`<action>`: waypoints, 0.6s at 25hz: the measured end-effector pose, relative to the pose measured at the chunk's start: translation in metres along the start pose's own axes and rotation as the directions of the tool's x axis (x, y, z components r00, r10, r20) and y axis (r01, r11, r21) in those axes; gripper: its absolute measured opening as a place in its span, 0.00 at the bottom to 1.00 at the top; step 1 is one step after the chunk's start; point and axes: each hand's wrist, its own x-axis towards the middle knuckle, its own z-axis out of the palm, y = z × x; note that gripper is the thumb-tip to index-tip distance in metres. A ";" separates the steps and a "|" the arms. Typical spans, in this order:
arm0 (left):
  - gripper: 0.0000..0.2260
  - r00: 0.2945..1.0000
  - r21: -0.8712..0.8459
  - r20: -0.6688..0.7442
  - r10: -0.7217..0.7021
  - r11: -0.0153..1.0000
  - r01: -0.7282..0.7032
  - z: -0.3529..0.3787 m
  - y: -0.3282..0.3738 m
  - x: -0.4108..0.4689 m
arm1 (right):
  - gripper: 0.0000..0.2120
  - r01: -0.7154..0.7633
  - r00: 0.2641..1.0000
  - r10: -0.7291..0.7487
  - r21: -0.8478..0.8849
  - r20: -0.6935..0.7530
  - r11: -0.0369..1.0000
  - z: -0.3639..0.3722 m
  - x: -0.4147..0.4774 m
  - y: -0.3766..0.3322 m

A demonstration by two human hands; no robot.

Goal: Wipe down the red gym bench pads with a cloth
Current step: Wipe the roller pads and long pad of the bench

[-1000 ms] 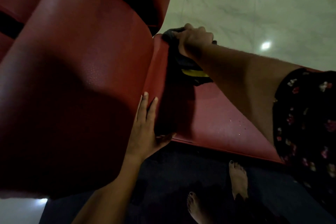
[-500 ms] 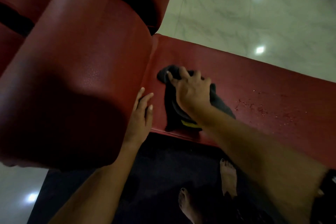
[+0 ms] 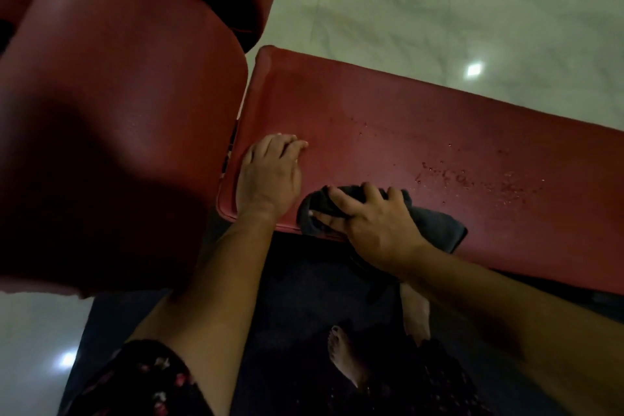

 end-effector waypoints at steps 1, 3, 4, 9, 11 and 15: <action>0.19 1.000 0.000 -0.005 0.003 1.000 -0.003 0.001 0.000 0.001 | 0.28 -0.042 0.999 0.042 0.033 0.013 0.999 -0.003 0.007 0.006; 0.19 0.999 0.008 -0.015 0.030 1.000 -0.029 0.006 0.000 0.000 | 0.27 -0.132 0.991 0.128 0.086 0.049 0.988 -0.009 0.022 0.017; 0.19 0.999 0.018 -0.031 0.041 0.999 -0.041 0.008 -0.001 -0.002 | 0.26 -0.152 0.988 0.147 0.082 0.056 0.985 -0.011 0.031 0.022; 0.23 0.994 0.102 -0.093 0.054 0.994 -0.045 0.012 -0.005 -0.003 | 0.23 -0.319 0.948 0.319 0.035 0.014 0.947 -0.026 0.087 0.058; 0.24 0.998 0.085 -0.026 0.049 0.995 -0.047 0.014 -0.006 -0.001 | 0.22 -0.350 0.937 0.350 0.029 0.010 0.936 -0.033 0.112 0.077; 0.22 0.999 0.077 0.037 0.024 0.997 -0.027 0.014 -0.008 0.001 | 0.22 -0.407 0.913 0.406 0.022 0.028 0.913 -0.039 0.151 0.107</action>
